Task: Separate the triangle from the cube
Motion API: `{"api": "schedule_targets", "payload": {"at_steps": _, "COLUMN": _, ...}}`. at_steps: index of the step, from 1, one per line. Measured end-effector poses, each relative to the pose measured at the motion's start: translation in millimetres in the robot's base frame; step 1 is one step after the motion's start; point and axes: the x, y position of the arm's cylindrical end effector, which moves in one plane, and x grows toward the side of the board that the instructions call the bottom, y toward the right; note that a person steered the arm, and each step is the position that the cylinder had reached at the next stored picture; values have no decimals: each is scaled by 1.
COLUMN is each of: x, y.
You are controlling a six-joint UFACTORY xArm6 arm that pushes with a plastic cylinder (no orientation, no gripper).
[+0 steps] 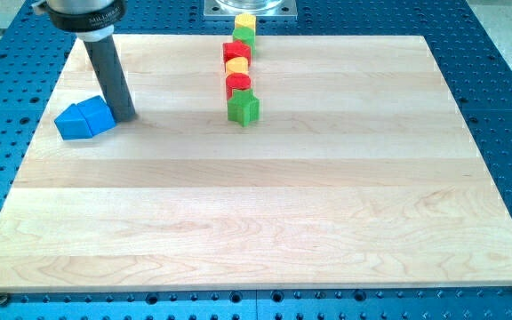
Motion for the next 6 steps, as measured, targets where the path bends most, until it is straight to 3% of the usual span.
{"api": "schedule_targets", "payload": {"at_steps": 1, "x": -20, "y": -37}}
{"api": "schedule_targets", "payload": {"at_steps": 3, "x": -17, "y": -110}}
{"api": "schedule_targets", "payload": {"at_steps": 6, "x": 65, "y": -61}}
